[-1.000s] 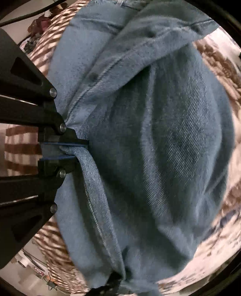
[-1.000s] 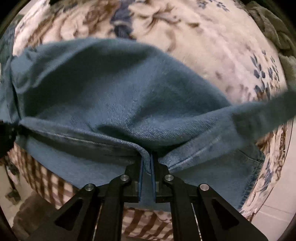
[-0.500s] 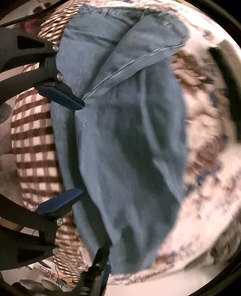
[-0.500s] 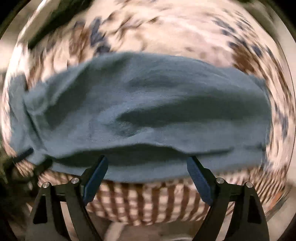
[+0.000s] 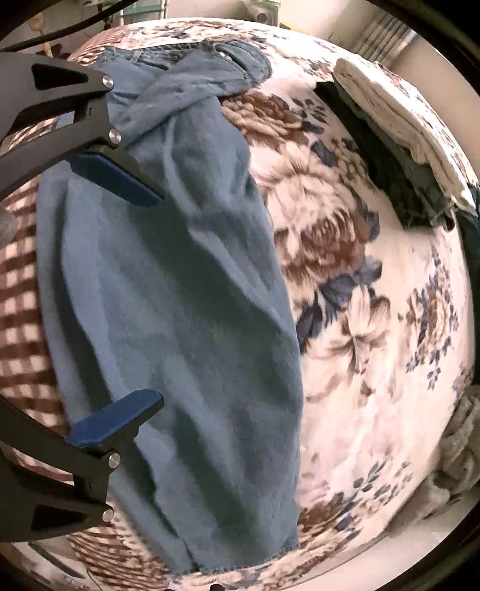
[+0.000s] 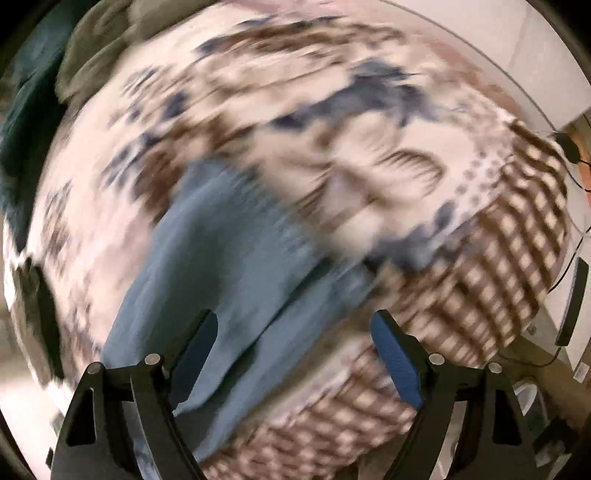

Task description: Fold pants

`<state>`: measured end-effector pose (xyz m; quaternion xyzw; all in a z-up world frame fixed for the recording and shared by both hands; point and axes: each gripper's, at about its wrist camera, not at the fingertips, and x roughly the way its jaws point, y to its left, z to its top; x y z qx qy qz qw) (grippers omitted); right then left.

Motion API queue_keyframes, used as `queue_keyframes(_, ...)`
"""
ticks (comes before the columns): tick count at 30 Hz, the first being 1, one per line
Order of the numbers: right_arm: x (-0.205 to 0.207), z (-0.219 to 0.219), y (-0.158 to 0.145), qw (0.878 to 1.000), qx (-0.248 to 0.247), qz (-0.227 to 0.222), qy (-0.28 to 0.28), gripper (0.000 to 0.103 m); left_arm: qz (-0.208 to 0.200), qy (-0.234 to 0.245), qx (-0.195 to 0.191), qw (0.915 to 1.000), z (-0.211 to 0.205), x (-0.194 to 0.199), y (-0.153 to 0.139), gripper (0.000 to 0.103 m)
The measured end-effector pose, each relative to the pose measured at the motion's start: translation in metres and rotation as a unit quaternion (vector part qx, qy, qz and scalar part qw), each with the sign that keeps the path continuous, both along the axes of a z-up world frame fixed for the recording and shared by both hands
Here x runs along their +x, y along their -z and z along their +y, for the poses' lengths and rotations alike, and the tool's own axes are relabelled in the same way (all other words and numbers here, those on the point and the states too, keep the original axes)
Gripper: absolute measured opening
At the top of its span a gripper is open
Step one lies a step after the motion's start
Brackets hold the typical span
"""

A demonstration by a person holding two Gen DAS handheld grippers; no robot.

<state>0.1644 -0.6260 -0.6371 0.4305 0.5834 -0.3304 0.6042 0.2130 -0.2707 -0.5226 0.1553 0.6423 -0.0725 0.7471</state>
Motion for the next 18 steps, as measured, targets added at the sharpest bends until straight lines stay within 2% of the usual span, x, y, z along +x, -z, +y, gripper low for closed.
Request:
queue_keyframes(3, -0.004, -0.02, 0.019, 1.0, 0.014, 0.0, 0.008, 0.075, 0.002, 0.005, 0.008, 1.0, -0.015, -0.002, 0.008, 0.101)
queue_keyframes(6, 0.004, -0.022, 0.035, 0.999, 0.023, 0.004, -0.021, 0.068, 0.01, 0.017, 0.031, 0.9993, -0.025, -0.009, 0.023, 0.101)
queue_keyframes(9, 0.019, -0.014, 0.04, 0.998, 0.004, 0.002, -0.066, 0.047, 0.035, 0.017, 0.05, 0.998, -0.025, -0.015, 0.048, 0.101)
queue_keyframes(11, 0.03, -0.004, 0.037, 0.995, -0.028, 0.008, -0.1, 0.045, 0.056, 0.008, 0.051, 0.9971, -0.021, -0.018, 0.065, 0.101)
queue_keyframes(13, 0.037, 0.002, 0.036, 0.994, -0.034, 0.02, -0.104, 0.046, 0.067, -0.006, 0.044, 0.9967, -0.015, -0.017, 0.078, 0.101)
queue_keyframes(15, 0.033, 0.001, 0.024, 0.997, -0.037, 0.013, -0.073, 0.046, 0.078, -0.025, 0.032, 0.9961, -0.009, -0.012, 0.087, 0.103)
queue_keyframes(17, 0.031, 0.004, 0.013, 0.999, -0.035, -0.014, -0.037, 0.048, 0.09, -0.039, 0.02, 0.9949, -0.005, -0.006, 0.097, 0.103)
queue_keyframes(18, 0.027, 0.004, 0.006, 0.999, -0.031, -0.033, -0.018, 0.055, 0.093, -0.045, 0.016, 0.9945, -0.004, -0.003, 0.1, 0.103)
